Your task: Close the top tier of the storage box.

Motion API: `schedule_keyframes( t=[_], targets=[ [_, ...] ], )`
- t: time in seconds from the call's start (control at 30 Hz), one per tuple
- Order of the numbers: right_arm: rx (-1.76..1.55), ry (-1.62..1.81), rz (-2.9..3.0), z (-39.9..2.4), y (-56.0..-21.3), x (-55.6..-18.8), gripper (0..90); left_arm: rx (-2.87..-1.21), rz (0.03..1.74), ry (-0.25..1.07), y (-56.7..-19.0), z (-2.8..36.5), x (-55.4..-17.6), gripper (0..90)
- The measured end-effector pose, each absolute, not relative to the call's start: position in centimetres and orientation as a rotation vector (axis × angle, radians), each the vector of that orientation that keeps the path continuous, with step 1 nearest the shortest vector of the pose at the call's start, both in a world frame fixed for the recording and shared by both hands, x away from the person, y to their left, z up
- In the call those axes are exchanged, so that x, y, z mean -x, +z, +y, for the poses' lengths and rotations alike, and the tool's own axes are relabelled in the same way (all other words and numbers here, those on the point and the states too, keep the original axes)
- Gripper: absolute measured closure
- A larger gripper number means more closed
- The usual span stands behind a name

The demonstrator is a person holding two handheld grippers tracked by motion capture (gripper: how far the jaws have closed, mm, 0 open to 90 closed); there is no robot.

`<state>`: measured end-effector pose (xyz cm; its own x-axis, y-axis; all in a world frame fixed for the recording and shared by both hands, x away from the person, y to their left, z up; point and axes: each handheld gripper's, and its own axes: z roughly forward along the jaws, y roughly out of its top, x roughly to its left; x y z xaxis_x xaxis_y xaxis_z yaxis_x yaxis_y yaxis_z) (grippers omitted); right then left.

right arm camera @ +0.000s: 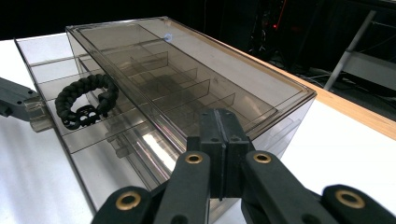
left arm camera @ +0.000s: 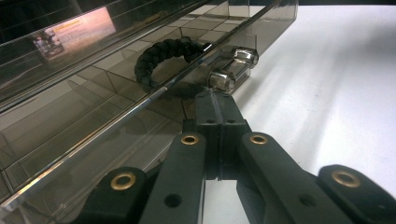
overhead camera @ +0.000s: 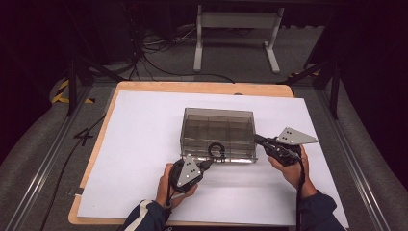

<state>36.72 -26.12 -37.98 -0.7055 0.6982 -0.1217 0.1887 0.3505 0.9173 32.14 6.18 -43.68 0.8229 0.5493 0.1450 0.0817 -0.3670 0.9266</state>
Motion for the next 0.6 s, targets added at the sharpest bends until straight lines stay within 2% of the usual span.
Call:
schedule_keyframes(
  t=[0.6],
  targets=[
    [-0.766, 1.332, 2.122, -26.11, -37.93, -36.68, 90.0, -1.866, 0.503, 0.530, -43.43, 6.11, -32.84, 89.6]
  ],
)
